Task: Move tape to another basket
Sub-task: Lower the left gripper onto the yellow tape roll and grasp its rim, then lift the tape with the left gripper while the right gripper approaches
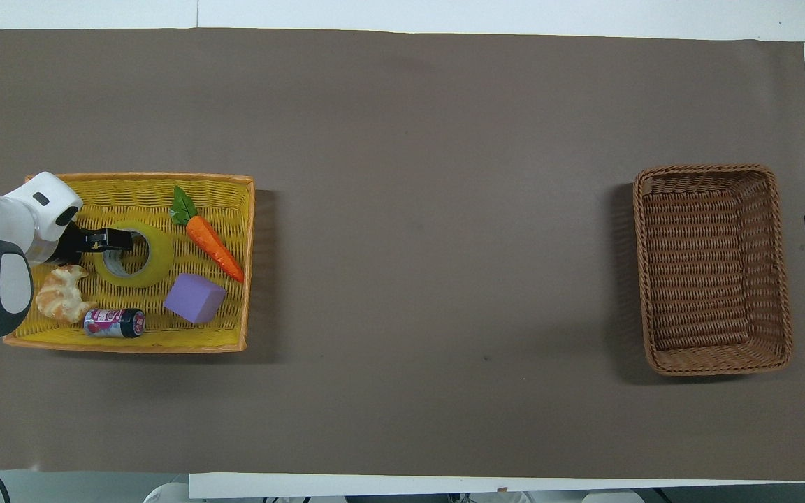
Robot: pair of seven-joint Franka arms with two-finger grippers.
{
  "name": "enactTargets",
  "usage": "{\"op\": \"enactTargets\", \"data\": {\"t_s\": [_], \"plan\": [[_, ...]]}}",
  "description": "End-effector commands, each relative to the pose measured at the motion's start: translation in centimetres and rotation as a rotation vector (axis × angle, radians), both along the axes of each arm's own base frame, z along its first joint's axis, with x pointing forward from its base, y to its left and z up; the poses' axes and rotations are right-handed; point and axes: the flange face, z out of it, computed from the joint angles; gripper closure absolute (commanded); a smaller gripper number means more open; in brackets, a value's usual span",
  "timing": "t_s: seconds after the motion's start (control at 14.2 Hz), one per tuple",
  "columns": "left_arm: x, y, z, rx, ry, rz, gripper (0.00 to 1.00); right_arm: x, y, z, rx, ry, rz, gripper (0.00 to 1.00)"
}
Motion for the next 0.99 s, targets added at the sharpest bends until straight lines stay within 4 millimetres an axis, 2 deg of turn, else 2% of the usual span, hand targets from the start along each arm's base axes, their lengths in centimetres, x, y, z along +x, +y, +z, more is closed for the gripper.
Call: {"op": "enactTargets", "data": {"t_s": [0.0,0.14,0.21,0.28,0.35,0.42,0.49,0.56,0.7,0.92], "plan": [[0.1,-0.4,-1.6,0.005,-0.01,-0.021,0.02,-0.6,-0.1,0.0,-0.006,-0.004,0.013,0.0],[0.2,-0.4,-2.4,0.004,-0.001,-0.022,0.07,-0.6,-0.1,0.0,-0.006,-0.004,0.013,0.0],[-0.1,-0.3,-2.9,0.004,0.009,-0.022,0.2,-0.6,-0.1,0.0,-0.006,-0.004,0.013,0.0],[-0.3,-0.4,-3.2,0.004,0.018,-0.024,0.41,-0.6,-0.1,0.0,-0.006,-0.004,0.013,0.0],[-0.3,-0.5,-3.3,0.003,0.024,-0.023,0.58,-0.6,-0.1,0.0,-0.006,-0.004,0.013,0.0],[-0.4,-0.6,-3.3,0.002,0.029,-0.012,0.69,-0.6,-0.1,0.0,-0.006,-0.004,0.013,0.0],[-0.3,-0.7,-3.2,0.003,0.029,-0.019,0.96,-0.6,-0.1,0.1,-0.006,-0.006,0.013,0.0],[0.0,-0.8,-3.0,0.002,0.021,-0.018,1.0,-0.6,-0.1,0.1,-0.006,-0.006,0.013,0.0],[1.4,-0.8,-1.0,0.002,0.013,-0.018,1.0,-0.6,-0.1,0.1,-0.006,-0.006,0.013,0.0],[4.5,-0.9,4.8,-0.001,0.058,-0.02,1.0,-0.6,-0.1,0.1,-0.006,-0.006,0.013,0.0]]}}
